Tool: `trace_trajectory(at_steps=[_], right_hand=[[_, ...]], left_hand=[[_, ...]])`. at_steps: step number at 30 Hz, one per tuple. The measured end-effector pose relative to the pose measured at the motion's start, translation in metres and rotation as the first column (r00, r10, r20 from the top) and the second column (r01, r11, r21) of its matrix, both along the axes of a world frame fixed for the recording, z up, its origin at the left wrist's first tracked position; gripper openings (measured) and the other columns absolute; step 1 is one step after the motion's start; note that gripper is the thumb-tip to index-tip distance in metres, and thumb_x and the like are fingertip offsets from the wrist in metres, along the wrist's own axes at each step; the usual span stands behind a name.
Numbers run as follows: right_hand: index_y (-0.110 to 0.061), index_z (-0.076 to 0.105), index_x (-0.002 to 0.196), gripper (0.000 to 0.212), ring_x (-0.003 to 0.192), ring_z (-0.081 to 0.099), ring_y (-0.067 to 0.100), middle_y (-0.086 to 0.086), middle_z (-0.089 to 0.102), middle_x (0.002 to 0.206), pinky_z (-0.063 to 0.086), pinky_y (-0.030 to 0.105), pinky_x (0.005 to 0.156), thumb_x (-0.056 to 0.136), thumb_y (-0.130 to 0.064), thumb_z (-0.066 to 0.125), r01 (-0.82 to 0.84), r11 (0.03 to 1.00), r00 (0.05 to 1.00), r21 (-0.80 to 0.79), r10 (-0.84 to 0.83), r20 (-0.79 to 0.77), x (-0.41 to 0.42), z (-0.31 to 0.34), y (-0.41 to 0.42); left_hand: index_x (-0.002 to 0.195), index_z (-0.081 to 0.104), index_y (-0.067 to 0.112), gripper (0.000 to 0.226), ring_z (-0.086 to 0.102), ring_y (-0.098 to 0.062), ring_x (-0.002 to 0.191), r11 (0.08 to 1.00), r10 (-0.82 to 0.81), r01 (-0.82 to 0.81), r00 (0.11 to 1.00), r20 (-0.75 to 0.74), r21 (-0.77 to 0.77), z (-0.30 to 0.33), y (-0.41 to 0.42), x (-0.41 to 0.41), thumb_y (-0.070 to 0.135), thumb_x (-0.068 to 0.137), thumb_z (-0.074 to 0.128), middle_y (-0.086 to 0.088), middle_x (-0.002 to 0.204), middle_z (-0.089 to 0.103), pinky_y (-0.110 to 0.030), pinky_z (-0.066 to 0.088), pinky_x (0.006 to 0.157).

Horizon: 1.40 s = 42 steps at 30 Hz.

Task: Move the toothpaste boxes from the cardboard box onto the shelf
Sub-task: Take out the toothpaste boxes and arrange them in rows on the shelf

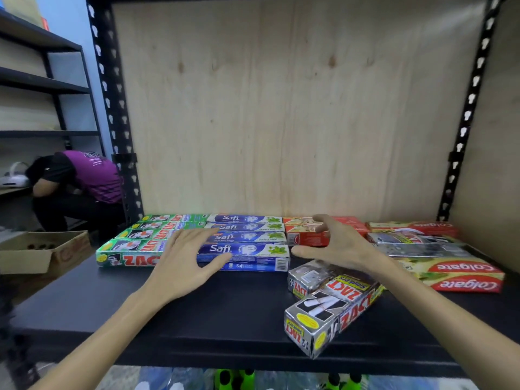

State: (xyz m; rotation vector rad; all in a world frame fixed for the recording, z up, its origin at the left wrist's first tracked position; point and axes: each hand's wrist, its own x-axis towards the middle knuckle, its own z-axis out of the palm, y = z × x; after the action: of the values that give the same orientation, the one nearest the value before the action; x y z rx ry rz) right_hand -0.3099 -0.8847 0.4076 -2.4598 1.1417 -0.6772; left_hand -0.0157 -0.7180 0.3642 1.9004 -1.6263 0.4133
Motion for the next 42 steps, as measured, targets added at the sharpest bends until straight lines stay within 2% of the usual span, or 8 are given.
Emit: trace_trajectory(at_steps=[3,8,12,16,21,25,31,42], right_hand=[[-0.029,0.048,0.144,0.109,0.120,0.060,0.021,-0.003,0.064,0.131,0.048,0.044,0.104,0.057,-0.094,0.058,0.088,0.993,0.996,-0.083,-0.086,0.035,-0.029,-0.003,-0.019],[-0.022,0.055,0.137,0.066,0.117,0.063,0.024,0.000,0.069,0.127,0.048,0.044,0.101,0.083,-0.057,0.072,0.157,0.973,0.987,-0.170,-0.152,0.043,-0.079,-0.008,-0.052],[-0.026,0.064,0.128,0.048,0.116,0.064,0.022,-0.003,0.071,0.122,0.049,0.042,0.098,0.089,-0.053,0.067,0.174,0.959,0.984,-0.223,-0.176,0.013,-0.113,-0.017,-0.063],[-0.034,0.059,0.130,0.066,0.122,0.056,0.024,-0.005,0.066,0.124,0.041,0.051,0.103,0.082,-0.076,0.043,0.184,0.961,0.977,-0.204,-0.203,-0.072,-0.131,-0.024,-0.065],[-0.038,0.034,0.152,0.092,0.148,0.032,0.019,-0.003,0.043,0.157,0.019,0.054,0.118,0.076,-0.087,0.019,0.201,0.971,0.943,-0.126,-0.227,-0.242,-0.134,-0.026,-0.070],[-0.037,0.026,0.157,0.067,0.151,0.026,0.019,0.000,0.035,0.162,0.012,0.049,0.121,0.098,-0.069,0.029,0.200,0.968,0.923,-0.152,-0.238,-0.301,-0.135,-0.022,-0.061],[-0.033,0.022,0.159,0.070,0.152,0.024,0.020,-0.001,0.030,0.164,0.013,0.049,0.120,0.098,-0.067,0.030,0.204,0.967,0.920,-0.155,-0.244,-0.307,-0.147,-0.021,-0.054],[-0.035,0.013,0.160,0.067,0.150,0.028,0.015,-0.010,0.033,0.163,0.014,0.048,0.120,0.101,-0.066,0.015,0.224,0.962,0.953,-0.156,-0.250,-0.172,-0.182,-0.028,-0.026]], left_hand=[[0.139,0.056,0.032,0.074,0.047,-0.012,0.132,0.999,-0.049,0.049,0.999,0.004,-0.017,0.010,-0.028,-0.034,0.080,0.085,0.038,0.012,0.138,0.059,-0.032,0.031,0.113],[0.128,0.066,0.032,0.069,0.052,-0.009,0.128,0.977,-0.206,0.209,0.977,-0.046,0.051,0.026,-0.074,-0.090,0.075,0.088,0.030,0.014,0.133,0.064,-0.033,0.033,0.112],[0.121,0.071,0.030,0.062,0.056,-0.006,0.119,0.947,-0.299,0.306,0.951,-0.079,0.101,0.022,-0.099,-0.116,0.069,0.090,0.034,0.015,0.124,0.068,-0.042,0.041,0.107],[0.128,0.066,0.033,0.066,0.058,-0.014,0.120,0.933,-0.307,0.317,0.948,-0.083,0.170,0.023,-0.117,-0.134,0.071,0.086,0.032,0.011,0.127,0.067,-0.042,0.043,0.105],[0.132,0.062,0.035,0.074,0.052,-0.005,0.125,0.867,-0.375,0.402,0.915,-0.146,0.293,0.033,-0.123,-0.168,0.082,0.082,0.034,0.015,0.135,0.061,-0.037,0.039,0.110],[0.140,0.055,0.035,0.063,0.054,-0.005,0.121,0.788,-0.446,0.479,0.877,-0.179,0.387,0.027,-0.121,-0.193,0.072,0.089,0.054,0.014,0.133,0.061,-0.029,0.042,0.105],[0.149,0.043,0.037,0.078,0.042,0.002,0.134,0.784,-0.446,0.486,0.874,-0.195,0.386,0.026,-0.117,-0.197,0.076,0.084,0.056,0.021,0.148,0.047,-0.023,0.035,0.110],[0.146,0.042,0.039,0.082,0.055,0.007,0.116,0.717,-0.476,0.580,0.813,-0.337,0.386,0.030,-0.108,-0.217,0.075,0.076,0.065,0.025,0.132,0.055,-0.023,0.049,0.100]])
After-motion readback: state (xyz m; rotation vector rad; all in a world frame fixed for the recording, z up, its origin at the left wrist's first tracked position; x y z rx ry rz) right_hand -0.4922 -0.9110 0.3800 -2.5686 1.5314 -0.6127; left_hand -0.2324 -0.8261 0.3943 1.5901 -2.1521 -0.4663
